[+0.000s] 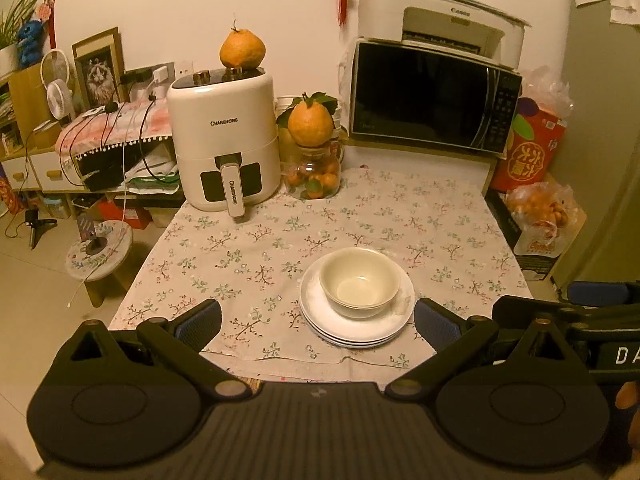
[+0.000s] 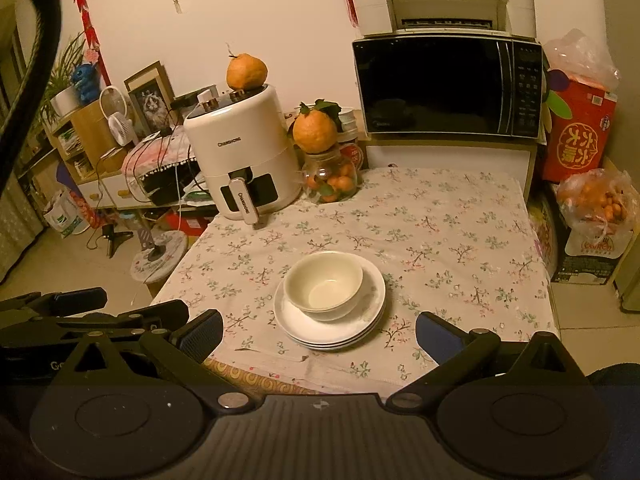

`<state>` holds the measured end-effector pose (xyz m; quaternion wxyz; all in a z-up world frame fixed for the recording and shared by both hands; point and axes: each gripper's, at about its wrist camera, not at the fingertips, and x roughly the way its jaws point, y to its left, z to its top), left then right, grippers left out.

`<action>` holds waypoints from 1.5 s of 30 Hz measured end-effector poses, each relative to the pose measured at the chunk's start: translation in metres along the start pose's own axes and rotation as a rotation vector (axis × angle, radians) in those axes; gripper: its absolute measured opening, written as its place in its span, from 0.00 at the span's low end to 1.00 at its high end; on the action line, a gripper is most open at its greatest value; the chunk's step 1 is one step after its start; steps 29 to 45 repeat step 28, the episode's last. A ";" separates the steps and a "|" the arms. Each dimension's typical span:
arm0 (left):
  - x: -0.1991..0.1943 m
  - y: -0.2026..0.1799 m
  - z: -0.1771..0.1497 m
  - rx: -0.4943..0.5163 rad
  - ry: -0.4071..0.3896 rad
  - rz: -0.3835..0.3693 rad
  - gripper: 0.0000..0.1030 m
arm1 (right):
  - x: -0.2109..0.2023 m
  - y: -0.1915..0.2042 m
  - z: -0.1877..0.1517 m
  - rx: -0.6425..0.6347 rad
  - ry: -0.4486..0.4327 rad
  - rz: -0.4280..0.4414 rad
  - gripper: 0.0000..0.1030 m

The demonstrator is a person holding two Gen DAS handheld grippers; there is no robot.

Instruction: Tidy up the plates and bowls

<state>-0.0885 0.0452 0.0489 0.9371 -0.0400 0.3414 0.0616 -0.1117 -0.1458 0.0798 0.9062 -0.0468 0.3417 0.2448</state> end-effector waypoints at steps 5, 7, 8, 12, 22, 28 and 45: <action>-0.002 0.001 -0.001 -0.003 -0.001 0.005 1.00 | -0.001 0.001 0.000 -0.001 -0.002 0.001 0.98; -0.002 0.001 0.000 -0.004 0.000 0.005 1.00 | 0.000 0.001 0.000 0.000 -0.001 0.002 0.98; -0.002 0.001 0.000 -0.004 0.000 0.005 1.00 | -0.001 0.001 0.000 0.000 -0.001 0.003 0.98; -0.002 0.002 0.000 -0.005 0.002 0.005 1.00 | 0.000 0.001 0.000 0.001 -0.001 0.003 0.98; 0.002 0.003 0.001 -0.008 0.017 0.006 1.00 | 0.003 0.002 0.000 0.006 0.008 0.005 0.98; 0.003 0.002 0.002 0.001 0.014 0.015 1.00 | 0.006 0.002 0.000 0.011 0.014 0.007 0.98; 0.003 0.002 0.002 0.001 0.014 0.015 1.00 | 0.006 0.002 0.000 0.011 0.014 0.007 0.98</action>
